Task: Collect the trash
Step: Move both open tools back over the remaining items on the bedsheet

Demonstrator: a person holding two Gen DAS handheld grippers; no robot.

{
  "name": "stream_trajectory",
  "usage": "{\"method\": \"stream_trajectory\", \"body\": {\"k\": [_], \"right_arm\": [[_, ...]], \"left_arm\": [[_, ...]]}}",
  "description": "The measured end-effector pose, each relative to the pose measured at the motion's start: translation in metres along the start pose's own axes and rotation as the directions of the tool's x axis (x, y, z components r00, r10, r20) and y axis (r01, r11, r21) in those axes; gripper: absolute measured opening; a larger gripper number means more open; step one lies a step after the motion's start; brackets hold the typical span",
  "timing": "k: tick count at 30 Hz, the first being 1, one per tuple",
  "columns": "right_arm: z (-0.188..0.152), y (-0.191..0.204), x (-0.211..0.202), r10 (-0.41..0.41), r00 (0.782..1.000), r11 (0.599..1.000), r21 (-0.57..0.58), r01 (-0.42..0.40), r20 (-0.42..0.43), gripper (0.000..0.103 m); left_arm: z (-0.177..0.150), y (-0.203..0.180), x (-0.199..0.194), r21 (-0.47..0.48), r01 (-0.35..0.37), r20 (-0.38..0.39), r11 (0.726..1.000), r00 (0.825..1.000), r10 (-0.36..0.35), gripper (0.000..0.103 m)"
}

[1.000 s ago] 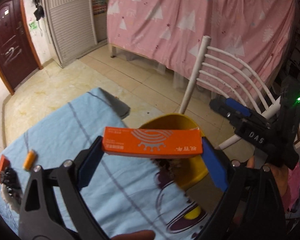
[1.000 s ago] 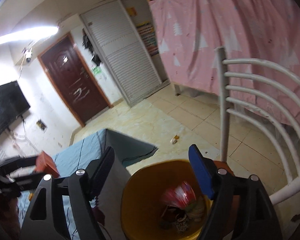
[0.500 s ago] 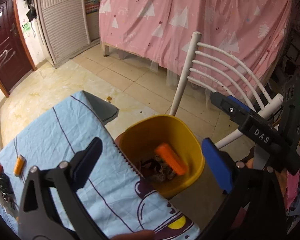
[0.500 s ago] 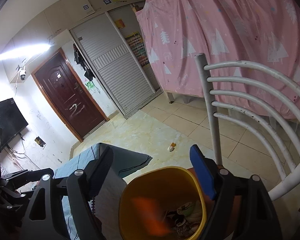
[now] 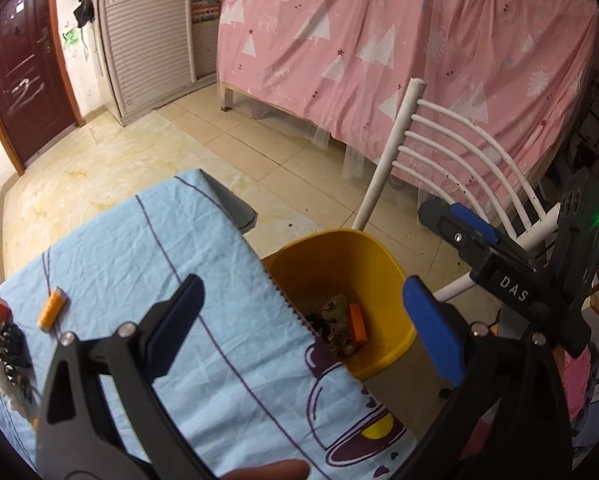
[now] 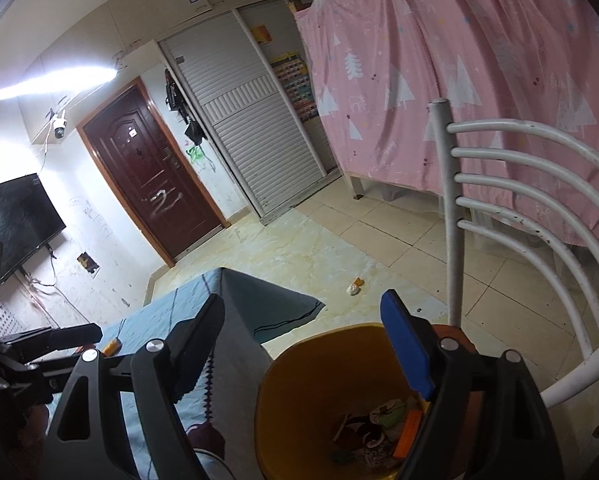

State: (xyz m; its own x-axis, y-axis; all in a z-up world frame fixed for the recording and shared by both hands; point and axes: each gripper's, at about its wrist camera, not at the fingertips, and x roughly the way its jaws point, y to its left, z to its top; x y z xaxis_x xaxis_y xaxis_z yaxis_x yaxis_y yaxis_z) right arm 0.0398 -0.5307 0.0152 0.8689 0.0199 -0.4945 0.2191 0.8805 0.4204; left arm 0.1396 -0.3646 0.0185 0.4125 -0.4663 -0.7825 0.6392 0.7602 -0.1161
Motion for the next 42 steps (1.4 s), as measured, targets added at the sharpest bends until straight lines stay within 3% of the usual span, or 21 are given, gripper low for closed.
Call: {"method": "stream_trajectory", "body": {"k": [8,25,31,42], "right_arm": [[-0.003,0.047,-0.004,0.107,0.994,0.992,-0.061,-0.108,-0.014,0.077],[-0.019,0.16,0.034,0.188,0.974,0.957,-0.2,-0.211,-0.128,0.08],[-0.031,0.204,0.052,0.219,0.959,0.933,-0.25,-0.26,-0.182,0.081],[-0.047,0.283,0.085,0.262,0.925,0.875,-0.336,-0.348,-0.276,0.083]], "left_arm": [[-0.009,0.036,-0.02,-0.049,-0.018,0.028,0.999,0.999,0.019,0.095],[-0.049,0.151,-0.073,-0.206,-0.13,0.061,0.97,0.988,0.145,0.095],[-0.069,0.19,-0.087,-0.258,-0.176,0.05,0.95,0.98,0.195,0.095],[-0.114,0.265,-0.102,-0.362,-0.288,0.019,0.887,0.949,0.316,0.095]]}}
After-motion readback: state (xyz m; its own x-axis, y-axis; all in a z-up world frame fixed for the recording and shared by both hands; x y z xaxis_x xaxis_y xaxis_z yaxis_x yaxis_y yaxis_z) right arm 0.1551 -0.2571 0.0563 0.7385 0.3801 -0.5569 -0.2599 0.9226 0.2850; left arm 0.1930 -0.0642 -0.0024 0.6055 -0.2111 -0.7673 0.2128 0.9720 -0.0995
